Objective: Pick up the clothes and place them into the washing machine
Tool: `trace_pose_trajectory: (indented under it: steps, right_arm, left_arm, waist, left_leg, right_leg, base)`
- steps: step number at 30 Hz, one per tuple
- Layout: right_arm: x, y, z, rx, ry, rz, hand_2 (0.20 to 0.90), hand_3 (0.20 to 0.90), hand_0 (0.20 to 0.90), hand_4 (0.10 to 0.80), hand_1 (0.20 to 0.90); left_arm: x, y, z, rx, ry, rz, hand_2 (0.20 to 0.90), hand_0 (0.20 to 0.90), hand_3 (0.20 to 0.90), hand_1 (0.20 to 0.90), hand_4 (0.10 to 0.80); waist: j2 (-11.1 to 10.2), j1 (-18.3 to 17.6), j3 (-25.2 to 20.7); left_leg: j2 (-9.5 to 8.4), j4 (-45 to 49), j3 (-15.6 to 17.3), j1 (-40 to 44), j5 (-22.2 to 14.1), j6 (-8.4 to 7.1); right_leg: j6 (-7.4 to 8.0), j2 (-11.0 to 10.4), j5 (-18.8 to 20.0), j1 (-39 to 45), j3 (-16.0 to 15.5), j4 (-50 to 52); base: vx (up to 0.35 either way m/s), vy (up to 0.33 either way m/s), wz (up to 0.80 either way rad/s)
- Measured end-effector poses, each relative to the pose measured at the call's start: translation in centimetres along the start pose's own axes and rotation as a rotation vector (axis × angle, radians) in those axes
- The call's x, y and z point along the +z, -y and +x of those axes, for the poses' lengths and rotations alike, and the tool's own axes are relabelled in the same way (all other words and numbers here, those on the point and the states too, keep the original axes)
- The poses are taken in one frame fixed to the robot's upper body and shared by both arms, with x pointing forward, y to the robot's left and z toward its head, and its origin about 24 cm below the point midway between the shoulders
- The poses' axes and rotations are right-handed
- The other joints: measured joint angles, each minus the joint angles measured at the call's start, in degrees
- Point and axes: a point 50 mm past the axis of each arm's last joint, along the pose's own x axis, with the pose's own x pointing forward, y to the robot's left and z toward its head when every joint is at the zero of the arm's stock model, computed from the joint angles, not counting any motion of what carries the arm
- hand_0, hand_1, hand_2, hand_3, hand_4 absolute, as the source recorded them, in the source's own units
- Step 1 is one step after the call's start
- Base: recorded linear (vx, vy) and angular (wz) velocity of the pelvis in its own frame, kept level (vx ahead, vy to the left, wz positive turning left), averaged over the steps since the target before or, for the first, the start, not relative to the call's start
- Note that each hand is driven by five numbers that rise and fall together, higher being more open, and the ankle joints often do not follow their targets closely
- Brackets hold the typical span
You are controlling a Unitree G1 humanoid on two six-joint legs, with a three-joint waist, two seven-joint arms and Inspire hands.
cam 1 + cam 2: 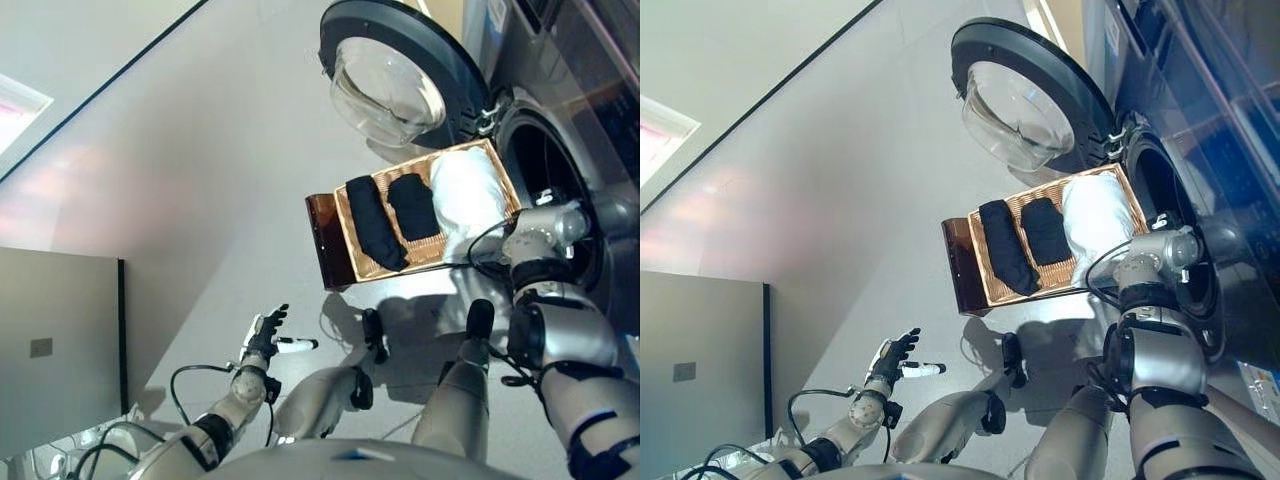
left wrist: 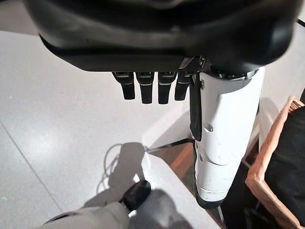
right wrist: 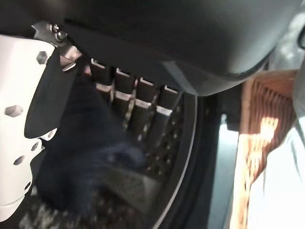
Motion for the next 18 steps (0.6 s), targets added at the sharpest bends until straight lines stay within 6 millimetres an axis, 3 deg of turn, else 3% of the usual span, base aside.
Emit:
trace_pose_trajectory:
  steps: [5, 10, 15, 18]
  right_arm:
    - [-2.2, 0.0, -0.7, 0.096, -0.074, -0.099, 0.900, 0.900, 0.900, 0.800, 0.900]
    - [-5.1, 1.5, -1.3, 0.137, -0.160, -0.421, 0.900, 0.900, 0.900, 0.800, 0.900]
    - [-6.3, 3.4, -1.2, 0.143, -0.217, -0.694, 0.900, 0.900, 0.900, 0.800, 0.900]
    - [-6.5, 3.6, -1.2, 0.161, -0.220, -0.800, 0.900, 0.900, 0.900, 0.800, 0.900]
  left_arm:
    - [-0.1, 0.5, -0.1, -0.015, -0.008, -0.009, 0.900, 0.900, 0.900, 0.900, 0.800]
    - [-0.1, 0.1, 0.0, 0.001, -0.015, -0.028, 0.900, 0.900, 0.900, 0.900, 0.800]
    - [-0.2, -0.5, 0.2, 0.033, -0.035, -0.045, 0.900, 0.900, 0.900, 0.900, 0.800]
    - [-0.2, -0.7, 0.2, 0.040, -0.034, -0.047, 0.900, 0.900, 0.900, 0.900, 0.800]
  waist:
    - [-0.58, -1.20, 0.46]
    - [-2.42, -1.63, 1.87]
    - [-4.59, -1.37, 3.18]
    - [-5.82, -1.27, 3.49]
  left_leg:
    - [0.16, -0.01, -0.14, 0.74, -0.57, -0.18]
    - [0.53, 0.41, -0.45, 0.90, -0.55, -0.18]
    - [0.98, 1.27, -1.25, 0.76, -0.54, -0.21]
    - [1.18, 1.79, -1.74, 0.43, -0.56, -0.19]
  right_leg:
    - [-0.03, 0.18, 0.00, 0.66, 0.09, 0.17]
    - [-0.61, 0.50, -0.39, 0.69, 0.02, 1.10]
    - [-0.83, 0.73, -0.53, 1.38, -0.76, 1.40]
    - [-1.33, 0.77, -0.90, 1.29, -1.38, 1.99]
  base:
    - [-0.029, -0.029, -0.03]
    - [-0.044, -0.046, 0.00]
    - [-0.049, -0.060, 0.07]
    - [-0.030, -0.043, 0.10]
